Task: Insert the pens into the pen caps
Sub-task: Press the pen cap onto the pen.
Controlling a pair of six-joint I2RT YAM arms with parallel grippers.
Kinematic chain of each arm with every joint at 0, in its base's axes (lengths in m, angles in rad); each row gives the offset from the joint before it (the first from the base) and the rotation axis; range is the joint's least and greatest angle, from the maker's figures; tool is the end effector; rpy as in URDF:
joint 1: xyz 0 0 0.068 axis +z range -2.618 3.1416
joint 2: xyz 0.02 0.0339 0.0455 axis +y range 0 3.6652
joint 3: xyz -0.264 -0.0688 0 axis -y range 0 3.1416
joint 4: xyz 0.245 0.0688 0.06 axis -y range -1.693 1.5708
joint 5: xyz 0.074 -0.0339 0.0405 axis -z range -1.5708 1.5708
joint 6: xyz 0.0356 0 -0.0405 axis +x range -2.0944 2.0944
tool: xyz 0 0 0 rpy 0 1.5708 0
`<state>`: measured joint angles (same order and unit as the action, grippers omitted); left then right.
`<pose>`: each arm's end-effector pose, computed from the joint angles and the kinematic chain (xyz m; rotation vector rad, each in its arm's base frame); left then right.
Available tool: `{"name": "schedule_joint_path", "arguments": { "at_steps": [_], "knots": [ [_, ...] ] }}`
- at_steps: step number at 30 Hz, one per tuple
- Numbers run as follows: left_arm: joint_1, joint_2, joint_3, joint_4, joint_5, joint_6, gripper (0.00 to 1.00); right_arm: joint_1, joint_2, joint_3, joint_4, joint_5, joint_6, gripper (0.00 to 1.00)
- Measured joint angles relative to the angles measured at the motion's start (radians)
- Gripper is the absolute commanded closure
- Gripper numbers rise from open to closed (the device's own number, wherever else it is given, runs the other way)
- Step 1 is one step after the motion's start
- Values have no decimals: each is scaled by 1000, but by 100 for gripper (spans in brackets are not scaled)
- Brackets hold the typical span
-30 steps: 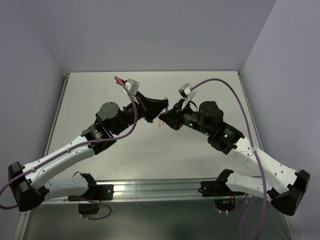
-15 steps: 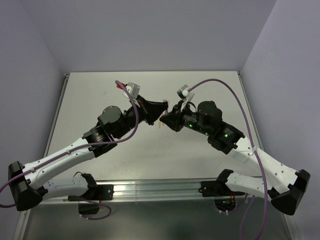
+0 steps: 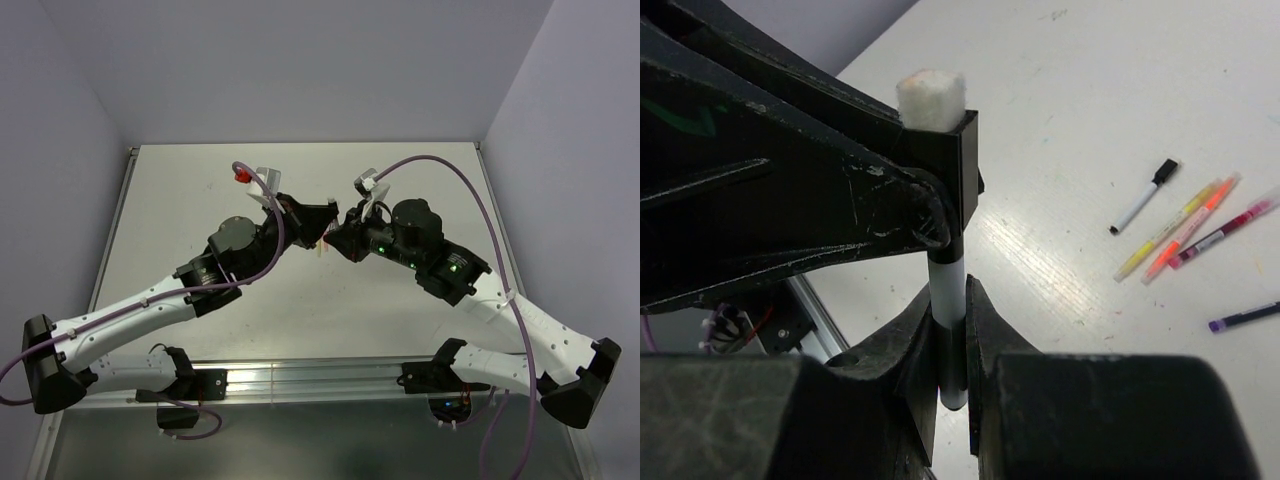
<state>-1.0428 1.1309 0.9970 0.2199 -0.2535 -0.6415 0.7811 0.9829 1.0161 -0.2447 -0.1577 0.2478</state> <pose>0.1420 -0.2257 0.3884 0.1003 1.5992 -1.1559 0.1546 0.1611 0.3784 -0.6056 1.7656 0.8688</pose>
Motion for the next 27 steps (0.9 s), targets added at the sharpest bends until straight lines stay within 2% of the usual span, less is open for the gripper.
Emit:
{"name": "schedule_joint_path", "arguments": {
  "at_steps": [6, 16, 22, 27],
  "knots": [
    [-22, 14, 6, -26, -76, -48, 100, 0, 14, 16, -43, 14, 0, 100],
    [-44, 6, 46, -79, -122, -50, 100, 0, 15, 41, -60, -8, 2, 100],
    [-51, -25, 54, -90, -107, 12, 100, 0, 10, 48, -40, -63, 5, 100],
    [-52, -64, 49, -60, -20, 76, 100, 0, -27, 48, -13, -120, 5, 100]
  ]
}}
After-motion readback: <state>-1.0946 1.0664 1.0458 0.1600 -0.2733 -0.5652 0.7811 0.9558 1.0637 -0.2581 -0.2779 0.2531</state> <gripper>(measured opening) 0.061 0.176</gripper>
